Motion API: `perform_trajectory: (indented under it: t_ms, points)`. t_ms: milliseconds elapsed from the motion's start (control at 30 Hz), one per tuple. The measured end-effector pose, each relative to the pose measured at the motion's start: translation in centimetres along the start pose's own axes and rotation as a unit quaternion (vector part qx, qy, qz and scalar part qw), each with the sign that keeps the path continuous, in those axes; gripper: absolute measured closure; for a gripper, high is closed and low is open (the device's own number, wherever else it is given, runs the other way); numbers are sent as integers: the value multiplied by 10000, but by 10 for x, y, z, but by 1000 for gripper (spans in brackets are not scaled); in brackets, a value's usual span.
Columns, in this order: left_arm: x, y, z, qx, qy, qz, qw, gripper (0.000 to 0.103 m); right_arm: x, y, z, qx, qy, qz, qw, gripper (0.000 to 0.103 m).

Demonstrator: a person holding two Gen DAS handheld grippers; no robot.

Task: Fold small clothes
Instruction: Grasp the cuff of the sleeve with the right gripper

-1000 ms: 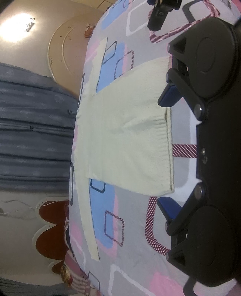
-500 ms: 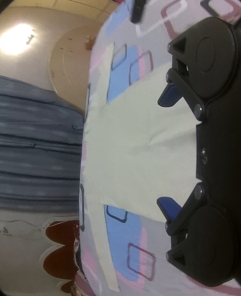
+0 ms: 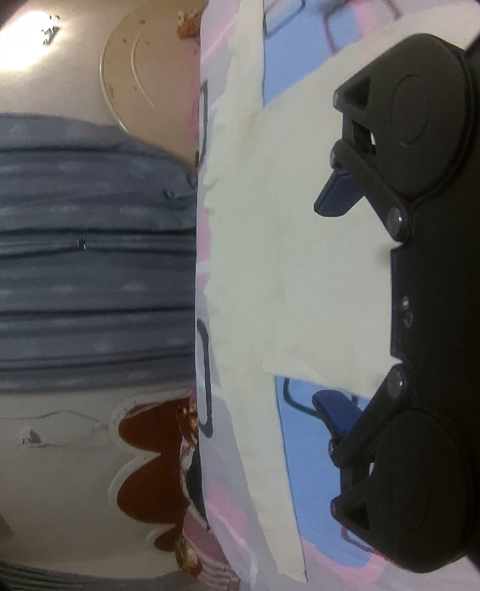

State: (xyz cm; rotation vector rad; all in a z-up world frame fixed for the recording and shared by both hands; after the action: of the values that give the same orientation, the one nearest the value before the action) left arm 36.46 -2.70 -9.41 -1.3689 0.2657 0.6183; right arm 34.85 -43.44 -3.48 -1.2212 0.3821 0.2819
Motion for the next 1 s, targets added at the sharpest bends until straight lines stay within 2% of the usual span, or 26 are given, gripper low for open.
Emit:
perform_trajectory:
  t_ms: [33,167,200,300,400,533,667,700,733,767,833,900,933,967,1000]
  points:
    - [8,0,-1,48,-56,47,10000,3,13,-3,-14,62,102,47,9999,49]
    - [34,0,-6,53,111,273,9996,12,66,-13,-66,474,257,78,9985,49]
    - [39,0,-7,57,58,305,9995,13,77,-14,-77,538,301,105,9980,49]
    - [53,-3,-6,-16,-146,292,9995,14,105,-13,-112,898,351,164,9952,63]
    - [67,-4,-11,-47,-225,368,9991,14,122,-12,-143,1344,406,61,9901,65]
    - [79,1,-27,89,-211,491,9985,12,132,-13,-180,1843,484,-96,9816,66]
    - [87,4,-46,205,-107,540,9983,10,138,-14,-197,2114,322,-197,9767,69]
    - [89,4,-50,217,-84,551,9982,10,140,-16,-199,2119,292,-198,9767,74]
    - [91,4,-53,218,-56,564,9982,10,142,-16,-201,2105,259,-178,9771,91]
    - [93,3,-56,209,-28,575,9981,10,144,-17,-201,2084,156,-130,9778,102]
    - [96,0,-58,192,4,577,9982,10,138,-23,-199,1881,137,-140,9820,102]
    - [99,-2,-60,218,20,549,9983,8,118,-37,-195,1577,63,-547,9860,102]
    - [101,-1,-61,237,32,568,9981,8,120,-34,-198,1375,283,-365,9894,102]
    - [103,-1,-61,246,82,617,9978,8,127,-24,-206,1448,399,-13,9887,102]
    - [103,-1,-62,237,128,636,9976,8,131,-17,-212,1623,386,142,9859,102]
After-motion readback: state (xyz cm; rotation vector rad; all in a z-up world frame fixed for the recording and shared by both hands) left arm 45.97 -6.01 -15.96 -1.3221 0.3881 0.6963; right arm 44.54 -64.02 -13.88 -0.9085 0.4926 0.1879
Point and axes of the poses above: each gripper's, at about its wrist camera, not at the fingertips, and x roughly the way its jaws point, z to its left, y to its underside, the point moved 8 cm from there along x, roughly the way its jaws point, and after that the axes turned 12 degrees about -y, right-handed, at the moved point
